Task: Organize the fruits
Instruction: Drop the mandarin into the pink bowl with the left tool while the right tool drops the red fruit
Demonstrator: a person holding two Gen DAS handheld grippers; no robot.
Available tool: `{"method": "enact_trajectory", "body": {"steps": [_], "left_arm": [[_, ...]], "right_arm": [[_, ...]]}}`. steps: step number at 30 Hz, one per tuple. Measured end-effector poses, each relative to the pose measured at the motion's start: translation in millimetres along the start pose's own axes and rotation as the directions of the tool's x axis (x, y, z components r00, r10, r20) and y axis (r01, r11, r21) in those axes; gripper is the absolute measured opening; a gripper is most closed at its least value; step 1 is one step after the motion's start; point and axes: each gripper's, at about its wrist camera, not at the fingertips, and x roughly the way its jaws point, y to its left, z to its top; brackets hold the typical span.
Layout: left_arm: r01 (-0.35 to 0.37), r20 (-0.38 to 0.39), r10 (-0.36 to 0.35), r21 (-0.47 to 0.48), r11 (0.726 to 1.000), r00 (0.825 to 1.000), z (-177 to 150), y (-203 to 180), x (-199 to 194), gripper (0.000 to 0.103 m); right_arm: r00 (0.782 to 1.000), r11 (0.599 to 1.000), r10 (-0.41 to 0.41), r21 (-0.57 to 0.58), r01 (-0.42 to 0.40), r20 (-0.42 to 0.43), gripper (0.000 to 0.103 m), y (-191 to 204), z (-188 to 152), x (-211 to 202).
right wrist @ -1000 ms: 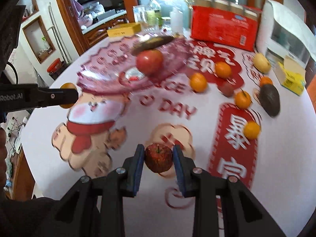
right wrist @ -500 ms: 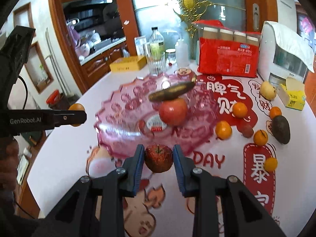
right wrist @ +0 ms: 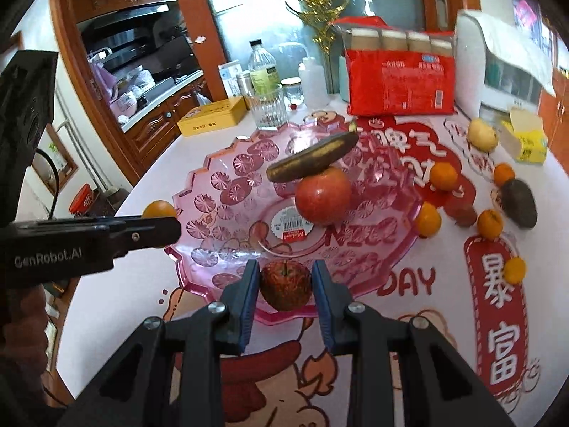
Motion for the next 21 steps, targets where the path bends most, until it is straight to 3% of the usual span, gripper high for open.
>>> {"method": "enact_trajectory", "body": {"steps": [1, 3, 5, 15, 21], "left_arm": [[0.006, 0.005, -0.006, 0.006, 1.000, 1.000, 1.4, -0.1, 0.1, 0.037], [0.009, 0.010, -0.009, 0.011, 1.000, 1.000, 2.6, -0.3, 0.5, 0.045], [0.011, 0.008, -0.011, 0.003, 1.000, 1.000, 2.3, 0.8, 1.1, 0.048], [-0.024, -0.014, 0.024, 0.016, 1.000, 1.000, -12.0, -6.6, -4.5, 0.063], [-0.024, -0.038, 0.025, 0.033, 0.999, 0.999, -30.0, -26.7, -7.7, 0.065]], "right_arm": [[1.000, 1.000, 0.006, 0.015, -0.006, -0.010, 0.034, -1.0, -0.3, 2.3], [1.000, 1.000, 0.006, 0.028, -0.006, -0.020, 0.052, -1.1, -1.3, 4.0], [1.000, 0.999, -0.003, 0.041, 0.004, -0.016, 0.057, -2.8, -2.3, 1.8], [1.000, 0.991, -0.018, 0.131, 0.020, -0.014, 0.059, -19.9, -14.9, -11.2], [0.999, 0.985, -0.024, 0.171, 0.029, -0.032, 0.062, -34.4, -29.9, -22.1]]}}
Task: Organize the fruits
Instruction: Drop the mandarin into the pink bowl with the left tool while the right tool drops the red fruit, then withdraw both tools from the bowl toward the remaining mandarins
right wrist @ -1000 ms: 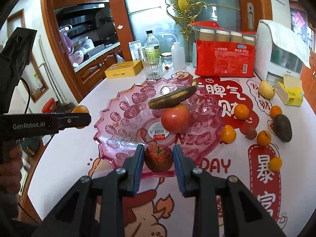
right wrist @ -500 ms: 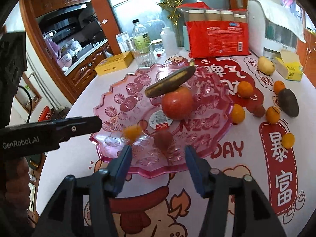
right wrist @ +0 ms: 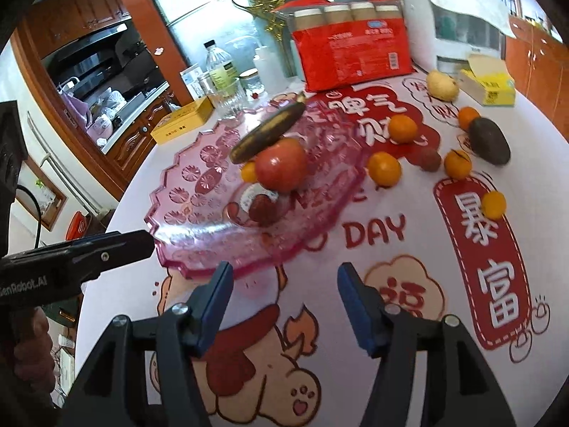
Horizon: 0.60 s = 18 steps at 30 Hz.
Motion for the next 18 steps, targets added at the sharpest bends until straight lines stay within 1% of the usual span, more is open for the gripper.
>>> {"method": "enact_trajectory", "body": {"steps": [3, 6, 8, 9, 13, 18], "left_arm": [[-0.003, -0.023, 0.003, 0.022, 1.000, 1.000, -8.9, -14.0, 2.7, 0.066], [-0.004, -0.043, 0.005, 0.035, 0.999, 0.999, -14.7, -29.2, 3.9, 0.066], [0.001, -0.051, 0.001, 0.041, 0.999, 0.999, -17.7, -39.4, 4.5, 0.069], [0.004, -0.057, -0.001, 0.046, 0.999, 0.998, -18.1, -44.9, 5.4, 0.071], [0.016, -0.078, -0.011, 0.066, 0.998, 0.997, -18.9, -73.7, 10.0, 0.073], [0.028, -0.081, -0.020, 0.092, 0.995, 0.997, -16.1, -107.4, 11.7, 0.075]], "right_arm": [[1.000, 1.000, -0.012, -0.005, 0.012, 0.001, 0.062, -6.4, -7.7, -8.0], [1.000, 1.000, -0.007, 0.007, 0.007, -0.012, 0.062, -16.1, -15.3, -15.3], [1.000, 1.000, -0.009, 0.010, 0.009, -0.023, 0.062, -23.4, -19.8, -21.2], [1.000, 1.000, -0.010, 0.004, 0.010, -0.028, 0.062, -27.3, -22.6, -25.6], [0.999, 1.000, -0.018, -0.013, 0.018, -0.037, 0.062, -43.9, -30.6, -39.8], [0.999, 0.999, -0.032, -0.029, 0.031, -0.042, 0.062, -71.9, -33.7, -56.0]]}}
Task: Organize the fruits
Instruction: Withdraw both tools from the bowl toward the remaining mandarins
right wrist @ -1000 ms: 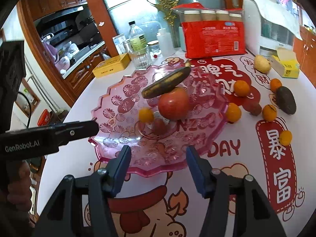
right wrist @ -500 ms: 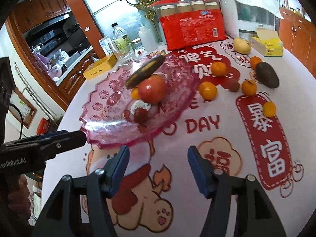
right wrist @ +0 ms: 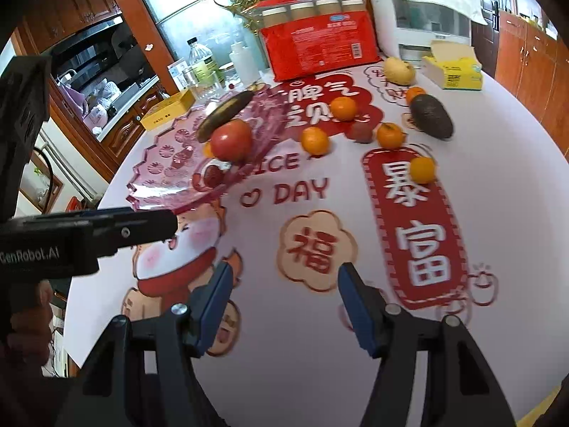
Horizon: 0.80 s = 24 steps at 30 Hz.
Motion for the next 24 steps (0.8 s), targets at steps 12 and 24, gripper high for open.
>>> {"method": "enact_trajectory", "body": {"steps": [12, 24], "left_arm": [[-0.029, -0.001, 0.029, 0.065, 0.997, 1.000, 41.7, -78.4, 14.6, 0.081], [-0.105, -0.090, 0.109, 0.046, 0.993, 0.990, 102.5, -118.2, 51.2, 0.082]], "right_arm": [[0.999, 0.998, -0.034, -0.056, 0.036, 0.026, 0.062, -70.1, 18.1, -24.4], [0.995, 0.972, -0.059, -0.223, 0.076, 0.080, 0.062, -119.2, 53.6, -24.9]]}}
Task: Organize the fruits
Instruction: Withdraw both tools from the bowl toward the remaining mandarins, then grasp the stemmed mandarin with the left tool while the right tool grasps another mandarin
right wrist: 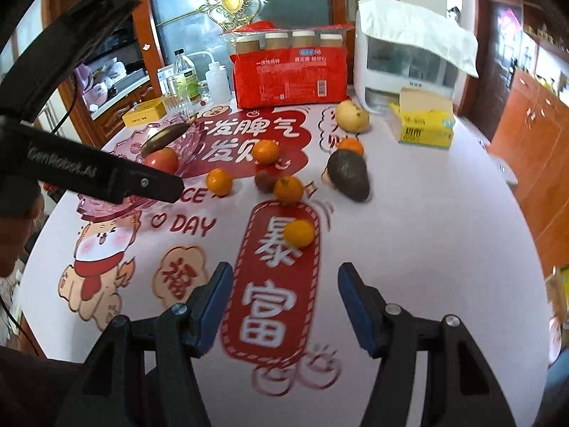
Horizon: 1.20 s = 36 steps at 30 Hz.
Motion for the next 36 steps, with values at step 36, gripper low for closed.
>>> {"method": "enact_trajectory", "body": {"steps": [36], "left_arm": [[0.094, -0.136, -0.138, -0.290, 0.952, 0.981, 89.0, -30.9, 148.4, 0.065]], "right_arm": [[0.974, 0.974, 0.226, -0.022, -0.226, 0.004, 0.056, -52.0, 14.6, 113.8]]}}
